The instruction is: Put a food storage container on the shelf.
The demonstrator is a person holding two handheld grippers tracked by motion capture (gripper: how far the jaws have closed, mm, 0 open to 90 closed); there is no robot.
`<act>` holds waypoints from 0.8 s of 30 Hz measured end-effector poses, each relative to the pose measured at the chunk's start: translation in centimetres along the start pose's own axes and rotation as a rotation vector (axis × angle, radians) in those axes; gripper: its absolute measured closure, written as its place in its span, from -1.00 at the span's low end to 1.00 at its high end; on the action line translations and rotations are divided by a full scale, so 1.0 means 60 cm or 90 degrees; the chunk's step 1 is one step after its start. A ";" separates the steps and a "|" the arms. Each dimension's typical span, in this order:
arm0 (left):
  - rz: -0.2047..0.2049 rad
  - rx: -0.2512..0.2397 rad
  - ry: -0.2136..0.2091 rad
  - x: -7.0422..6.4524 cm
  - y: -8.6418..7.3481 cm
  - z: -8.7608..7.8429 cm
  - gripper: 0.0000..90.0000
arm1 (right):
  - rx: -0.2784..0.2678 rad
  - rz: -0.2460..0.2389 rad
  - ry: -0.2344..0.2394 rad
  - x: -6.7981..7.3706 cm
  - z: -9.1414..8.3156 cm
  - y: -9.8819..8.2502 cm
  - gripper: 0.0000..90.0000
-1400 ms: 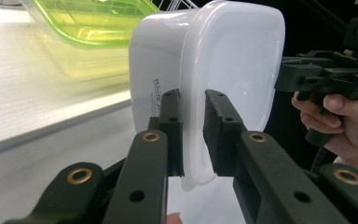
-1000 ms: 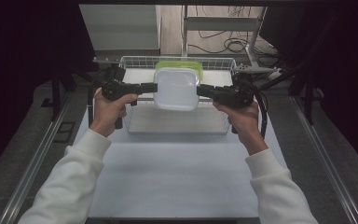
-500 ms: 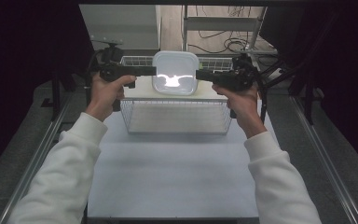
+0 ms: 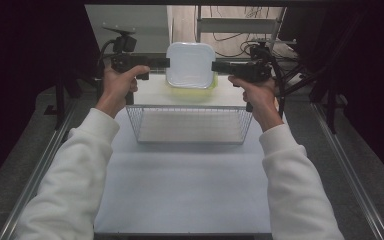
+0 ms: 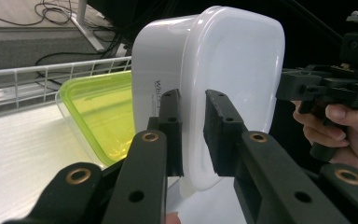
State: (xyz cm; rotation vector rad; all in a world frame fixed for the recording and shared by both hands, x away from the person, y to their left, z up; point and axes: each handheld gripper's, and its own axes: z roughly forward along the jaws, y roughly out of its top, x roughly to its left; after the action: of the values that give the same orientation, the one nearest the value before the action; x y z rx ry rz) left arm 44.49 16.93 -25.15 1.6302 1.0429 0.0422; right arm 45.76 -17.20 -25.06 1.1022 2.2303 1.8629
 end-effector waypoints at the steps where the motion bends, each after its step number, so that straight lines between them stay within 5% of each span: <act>1: -0.013 0.001 -0.006 0.007 0.003 0.007 0.72 | -0.004 0.005 0.000 -0.008 0.003 0.006 0.70; 13: -0.067 0.011 -0.011 0.042 0.014 0.038 0.74 | 0.021 0.046 -0.025 -0.053 0.033 0.012 0.67; 24: -0.124 0.038 -0.017 0.065 0.027 0.049 0.71 | 0.067 0.086 -0.046 -0.059 0.050 0.035 0.61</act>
State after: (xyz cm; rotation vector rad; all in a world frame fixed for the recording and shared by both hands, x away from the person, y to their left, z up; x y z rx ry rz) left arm 49.39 17.23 -26.75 1.5716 1.1869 -0.1422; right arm 50.76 -16.44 -25.50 1.3448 2.2908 1.7383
